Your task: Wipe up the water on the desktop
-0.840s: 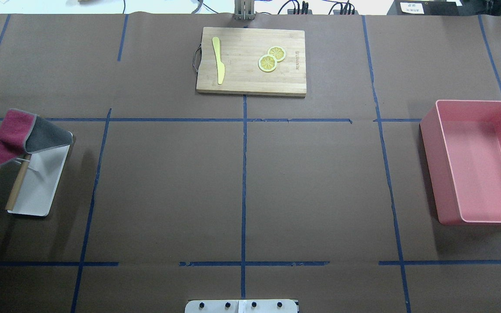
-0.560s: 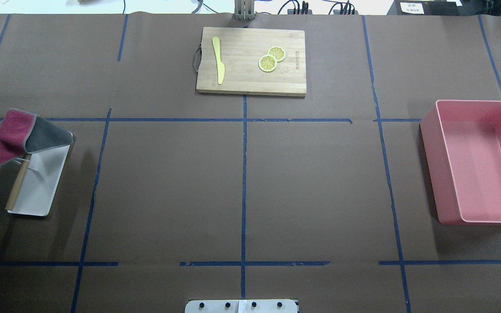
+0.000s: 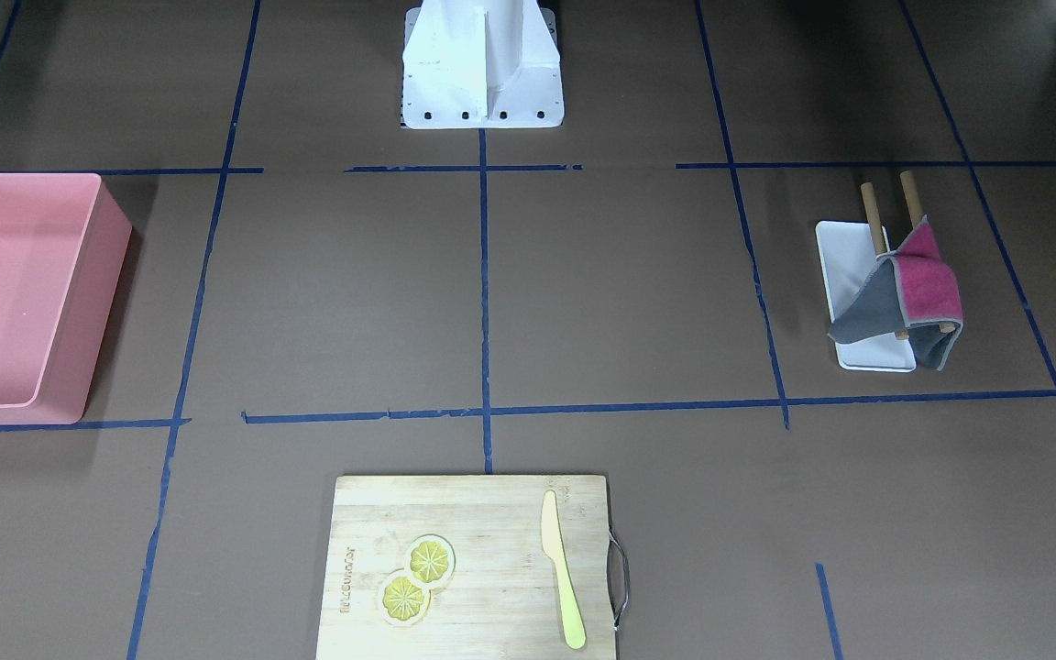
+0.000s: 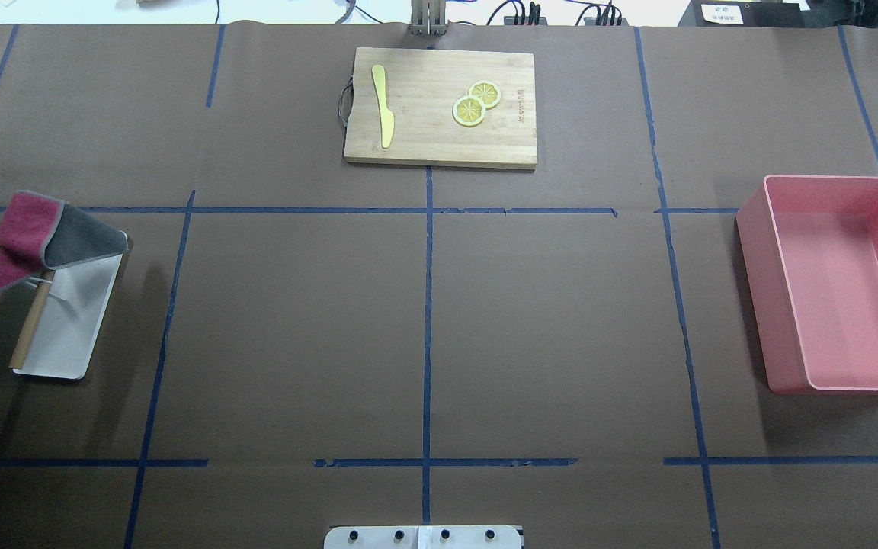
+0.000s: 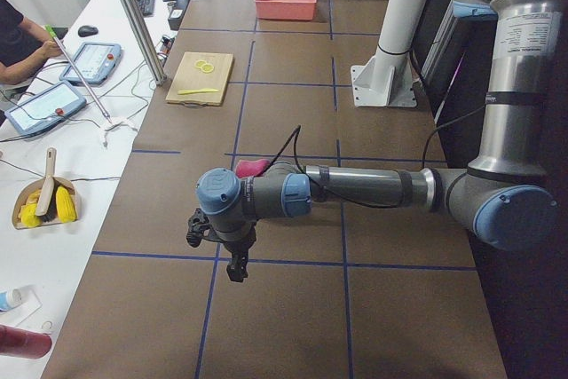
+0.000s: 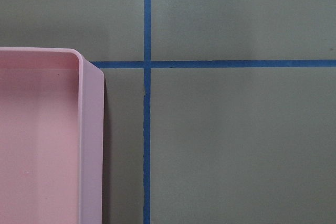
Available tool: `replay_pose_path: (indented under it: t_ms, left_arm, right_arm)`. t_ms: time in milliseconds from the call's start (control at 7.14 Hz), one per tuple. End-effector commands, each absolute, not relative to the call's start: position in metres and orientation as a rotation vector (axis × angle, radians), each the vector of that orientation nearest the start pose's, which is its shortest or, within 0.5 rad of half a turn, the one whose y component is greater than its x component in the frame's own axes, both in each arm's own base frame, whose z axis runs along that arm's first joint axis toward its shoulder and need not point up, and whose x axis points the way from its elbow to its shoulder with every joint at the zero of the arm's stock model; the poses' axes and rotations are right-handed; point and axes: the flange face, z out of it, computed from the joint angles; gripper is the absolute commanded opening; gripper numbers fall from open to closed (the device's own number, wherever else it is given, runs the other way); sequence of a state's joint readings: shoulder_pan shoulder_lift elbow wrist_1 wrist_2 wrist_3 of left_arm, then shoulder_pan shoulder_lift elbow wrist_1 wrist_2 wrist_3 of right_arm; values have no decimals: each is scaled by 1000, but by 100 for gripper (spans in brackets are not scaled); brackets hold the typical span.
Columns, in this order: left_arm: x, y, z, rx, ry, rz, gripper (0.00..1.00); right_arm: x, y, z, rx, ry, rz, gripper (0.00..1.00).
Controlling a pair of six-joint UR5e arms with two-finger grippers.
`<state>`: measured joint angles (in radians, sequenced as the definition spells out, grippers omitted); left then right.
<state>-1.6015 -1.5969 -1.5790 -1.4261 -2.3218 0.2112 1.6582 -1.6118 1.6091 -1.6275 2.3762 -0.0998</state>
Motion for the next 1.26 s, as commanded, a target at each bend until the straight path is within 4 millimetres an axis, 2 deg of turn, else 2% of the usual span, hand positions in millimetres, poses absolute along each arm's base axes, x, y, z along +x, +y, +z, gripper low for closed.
replay_pose_path:
  t_ms: [0,280,560,700,840,980,1120]
  left_arm:
    - [-80,-492,656,-12,763,131,100]
    - [-80,-494,651,2,764,134,100]
    - [-78,-499,633,21,781,111,100]
    - [-71,-501,624,18,859,70,100]
    - [-59,-506,614,66,900,94,100]
    - [-35,-512,607,75,903,86,100]
    - [7,-525,586,23,916,19,100]
  right_arm:
    - [102,-465,661,23,-806,11,100]
    - [102,-465,659,26,-808,11,100]
    - [103,-468,655,34,-807,7,100]
    - [103,-468,649,44,-806,4,100]
    - [102,-466,647,48,-806,2,100]
    - [103,-466,646,51,-804,1,100]
    - [103,-467,644,54,-804,0,100]
